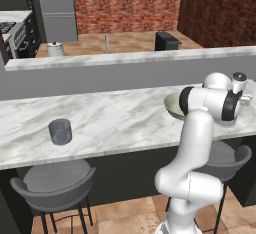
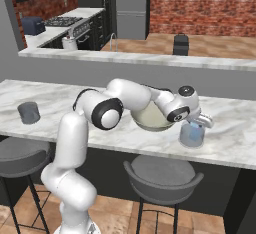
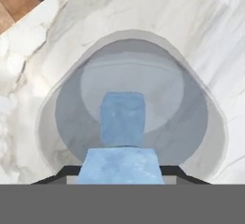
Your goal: There are four ice cubes in the ice bowl. Place two ice cubes in each glass of water.
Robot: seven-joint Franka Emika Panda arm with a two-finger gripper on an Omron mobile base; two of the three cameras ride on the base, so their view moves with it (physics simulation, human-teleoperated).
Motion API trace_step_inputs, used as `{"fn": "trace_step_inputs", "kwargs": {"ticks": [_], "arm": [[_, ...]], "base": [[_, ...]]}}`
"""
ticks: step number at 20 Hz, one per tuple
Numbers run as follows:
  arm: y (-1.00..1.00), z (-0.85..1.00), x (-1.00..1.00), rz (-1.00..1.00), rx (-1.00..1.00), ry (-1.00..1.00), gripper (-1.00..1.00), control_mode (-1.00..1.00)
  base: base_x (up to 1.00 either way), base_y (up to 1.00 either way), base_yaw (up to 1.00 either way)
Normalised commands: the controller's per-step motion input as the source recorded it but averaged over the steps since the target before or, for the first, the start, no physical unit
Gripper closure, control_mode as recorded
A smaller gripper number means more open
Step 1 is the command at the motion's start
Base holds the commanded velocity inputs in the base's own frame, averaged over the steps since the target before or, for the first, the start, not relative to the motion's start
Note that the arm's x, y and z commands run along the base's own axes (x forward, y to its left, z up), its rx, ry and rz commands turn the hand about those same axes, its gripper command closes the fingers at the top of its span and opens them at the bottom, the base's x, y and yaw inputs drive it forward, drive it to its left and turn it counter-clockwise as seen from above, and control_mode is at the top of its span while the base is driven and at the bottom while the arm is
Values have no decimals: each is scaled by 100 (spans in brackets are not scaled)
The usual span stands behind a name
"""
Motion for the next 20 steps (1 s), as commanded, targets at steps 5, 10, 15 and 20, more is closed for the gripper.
{"fn": "trace_step_inputs", "kwargs": {"ticks": [5, 10, 15, 20], "arm": [[-25, 0, 0, 4, 0, 0, -100, -100], [-26, 0, 0, 4, 0, 0, -100, -100], [-29, 2, -2, 5, 0, 0, -100, -100], [-38, 38, -61, 7, 1, -4, -100, -100]], "base": [[0, 0, 0], [0, 0, 0], [0, 0, 0], [0, 0, 0]]}}
